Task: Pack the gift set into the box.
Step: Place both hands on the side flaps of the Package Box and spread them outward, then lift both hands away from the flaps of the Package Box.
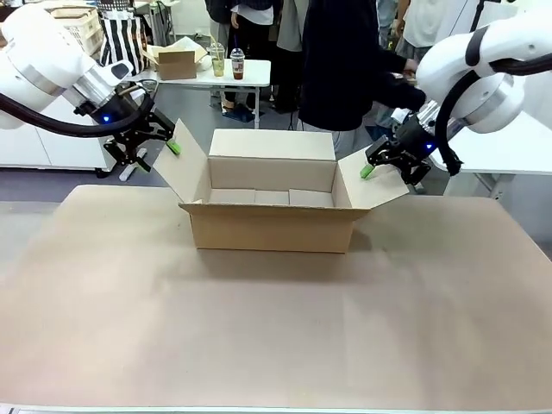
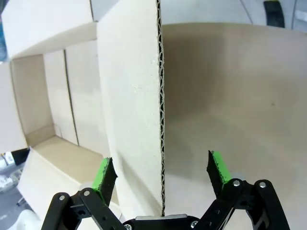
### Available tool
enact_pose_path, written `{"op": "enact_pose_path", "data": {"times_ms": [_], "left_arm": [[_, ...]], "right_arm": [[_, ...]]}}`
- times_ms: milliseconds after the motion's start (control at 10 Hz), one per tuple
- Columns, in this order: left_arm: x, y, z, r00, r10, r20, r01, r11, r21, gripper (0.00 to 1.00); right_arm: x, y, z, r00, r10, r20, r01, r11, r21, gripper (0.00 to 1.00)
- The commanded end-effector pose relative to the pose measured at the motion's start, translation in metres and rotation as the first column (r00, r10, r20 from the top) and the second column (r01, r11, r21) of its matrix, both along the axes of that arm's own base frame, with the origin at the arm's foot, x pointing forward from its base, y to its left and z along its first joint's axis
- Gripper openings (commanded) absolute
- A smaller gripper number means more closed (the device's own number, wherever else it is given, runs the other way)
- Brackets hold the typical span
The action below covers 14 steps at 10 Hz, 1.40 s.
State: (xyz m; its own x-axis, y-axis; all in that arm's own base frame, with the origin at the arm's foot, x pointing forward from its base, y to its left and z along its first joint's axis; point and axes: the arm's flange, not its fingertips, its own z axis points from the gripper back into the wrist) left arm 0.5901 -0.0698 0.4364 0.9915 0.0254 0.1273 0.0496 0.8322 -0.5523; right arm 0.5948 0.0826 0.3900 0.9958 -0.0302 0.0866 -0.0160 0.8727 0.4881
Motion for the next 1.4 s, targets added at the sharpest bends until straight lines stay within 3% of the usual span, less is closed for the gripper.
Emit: {"op": "enact_pose_path", "data": {"times_ms": [0, 1300], "left_arm": [[-0.0016, 0.0007, 0.0023, 1.000, 0.014, -0.006, -0.014, 1.000, 0.016, 1.00], [-0.0016, 0.0007, 0.0023, 1.000, 0.014, -0.006, -0.014, 1.000, 0.016, 1.00]], "right_arm": [[0.0027, 0.0020, 0.0079, 1.000, -0.002, -0.018, 0.000, 0.996, -0.089, 1.00], [0.0027, 0.0020, 0.0079, 1.000, -0.002, -0.018, 0.000, 0.996, -0.089, 1.00]]}}
